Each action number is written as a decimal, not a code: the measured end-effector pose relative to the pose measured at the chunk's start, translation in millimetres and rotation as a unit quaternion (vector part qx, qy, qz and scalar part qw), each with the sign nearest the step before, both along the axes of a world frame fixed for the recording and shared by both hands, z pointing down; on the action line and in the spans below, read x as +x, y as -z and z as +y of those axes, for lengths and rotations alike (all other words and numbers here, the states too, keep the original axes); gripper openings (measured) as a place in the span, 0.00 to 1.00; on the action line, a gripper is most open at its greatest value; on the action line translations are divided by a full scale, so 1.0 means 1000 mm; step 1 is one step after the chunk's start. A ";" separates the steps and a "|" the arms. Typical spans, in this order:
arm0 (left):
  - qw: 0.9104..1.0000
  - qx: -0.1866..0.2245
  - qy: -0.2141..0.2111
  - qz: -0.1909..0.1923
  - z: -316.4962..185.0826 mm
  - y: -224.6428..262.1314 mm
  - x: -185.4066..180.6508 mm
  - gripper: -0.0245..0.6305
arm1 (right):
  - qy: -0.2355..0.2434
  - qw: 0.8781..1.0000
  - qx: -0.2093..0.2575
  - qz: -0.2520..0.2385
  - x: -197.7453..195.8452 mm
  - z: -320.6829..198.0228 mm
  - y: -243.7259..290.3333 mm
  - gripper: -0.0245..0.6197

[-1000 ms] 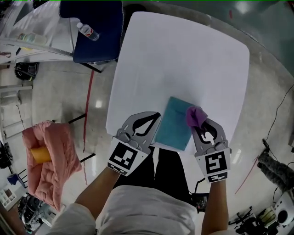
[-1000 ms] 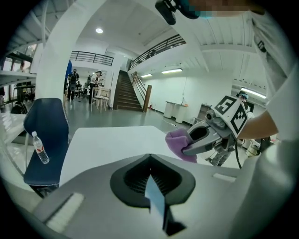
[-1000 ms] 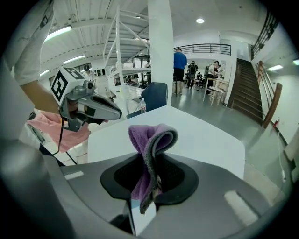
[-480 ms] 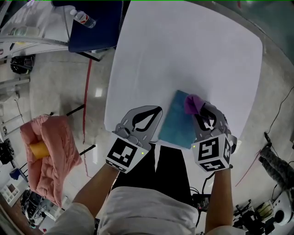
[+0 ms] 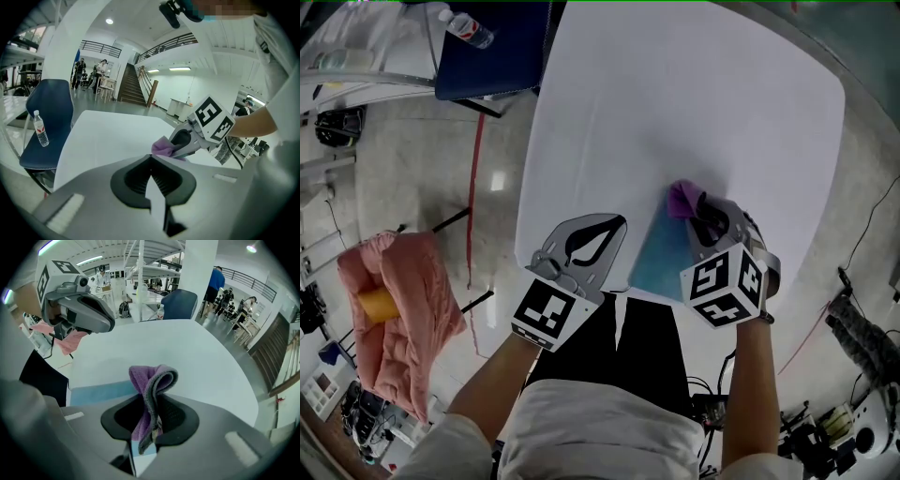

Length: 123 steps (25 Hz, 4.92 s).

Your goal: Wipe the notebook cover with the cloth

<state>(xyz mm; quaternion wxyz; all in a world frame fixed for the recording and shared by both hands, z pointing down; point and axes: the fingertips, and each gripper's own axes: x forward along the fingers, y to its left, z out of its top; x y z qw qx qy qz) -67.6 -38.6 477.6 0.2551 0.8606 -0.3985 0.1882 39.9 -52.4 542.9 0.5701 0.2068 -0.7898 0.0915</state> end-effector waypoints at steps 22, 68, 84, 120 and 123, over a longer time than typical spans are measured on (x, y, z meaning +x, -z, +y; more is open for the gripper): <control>1.000 -0.016 -0.008 0.007 0.007 -0.010 -0.009 0.04 | -0.044 0.998 -0.049 -0.001 -0.008 0.015 -0.013 0.21; 1.000 -0.019 -0.008 0.004 0.051 -0.007 0.007 0.04 | -0.005 0.992 -0.120 -0.030 -0.035 0.134 -0.014 0.21; 1.000 -0.021 -0.008 0.005 0.065 -0.007 0.011 0.04 | -0.005 0.988 -0.151 -0.044 -0.041 0.167 -0.013 0.20; 0.999 -0.043 -0.014 0.008 0.029 -0.020 0.036 0.04 | -0.038 0.997 -0.066 -0.009 0.050 0.049 0.012 0.21; 0.999 -0.043 -0.011 0.006 0.023 -0.021 0.036 0.04 | -0.040 0.998 -0.058 -0.002 0.060 0.037 0.012 0.21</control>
